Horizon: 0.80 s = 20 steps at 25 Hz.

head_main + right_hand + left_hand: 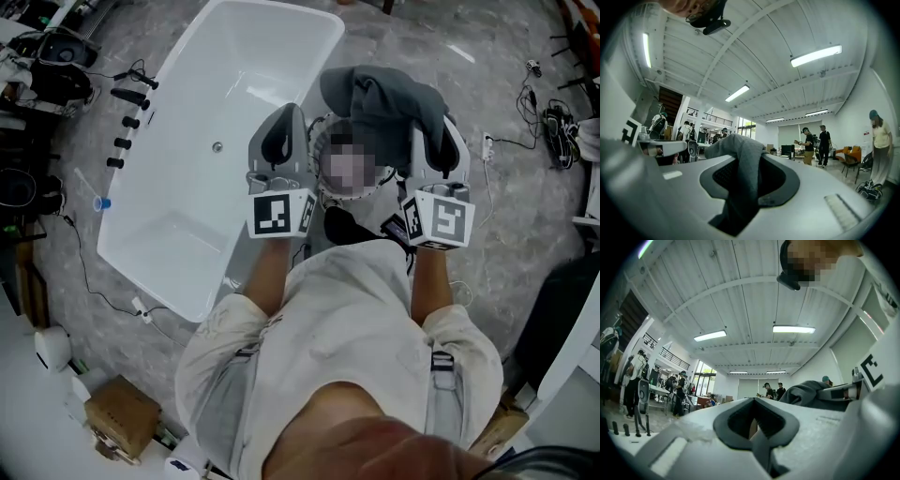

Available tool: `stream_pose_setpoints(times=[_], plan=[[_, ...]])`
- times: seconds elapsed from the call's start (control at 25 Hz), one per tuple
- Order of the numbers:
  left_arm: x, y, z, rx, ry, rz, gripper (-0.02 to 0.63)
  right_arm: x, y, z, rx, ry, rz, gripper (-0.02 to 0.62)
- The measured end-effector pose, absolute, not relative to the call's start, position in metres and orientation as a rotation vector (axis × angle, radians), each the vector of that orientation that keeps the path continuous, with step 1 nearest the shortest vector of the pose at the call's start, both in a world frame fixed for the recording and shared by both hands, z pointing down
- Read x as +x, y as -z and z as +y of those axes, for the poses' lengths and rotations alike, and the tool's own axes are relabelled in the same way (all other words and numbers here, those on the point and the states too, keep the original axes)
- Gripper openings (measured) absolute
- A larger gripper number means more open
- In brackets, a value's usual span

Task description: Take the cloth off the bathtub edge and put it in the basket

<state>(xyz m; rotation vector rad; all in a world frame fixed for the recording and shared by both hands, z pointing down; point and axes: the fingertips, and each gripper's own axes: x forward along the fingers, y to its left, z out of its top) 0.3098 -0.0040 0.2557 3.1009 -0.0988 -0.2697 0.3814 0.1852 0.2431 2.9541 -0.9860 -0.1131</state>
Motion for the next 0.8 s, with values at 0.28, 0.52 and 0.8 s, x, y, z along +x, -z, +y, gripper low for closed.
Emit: stream_pose_setpoints(times=[0.28,0.52,0.8], plan=[[0.322,-0.28,-0.001,3.095,0.206,-0.097,0.0,0.397,-0.29,0.182,2.979,-0.031,-1.008,0.11],[0.337,-0.305,-0.013,3.107,0.139,-0.092,0.0,0.415,-0.347,0.163,2.984,-0.218,-1.033,0.11],[0.358,-0.357,-0.026,3.096,-0.022,-0.099,0.0,0.435,-0.445,0.14,2.946,-0.496,-1.053,0.11]])
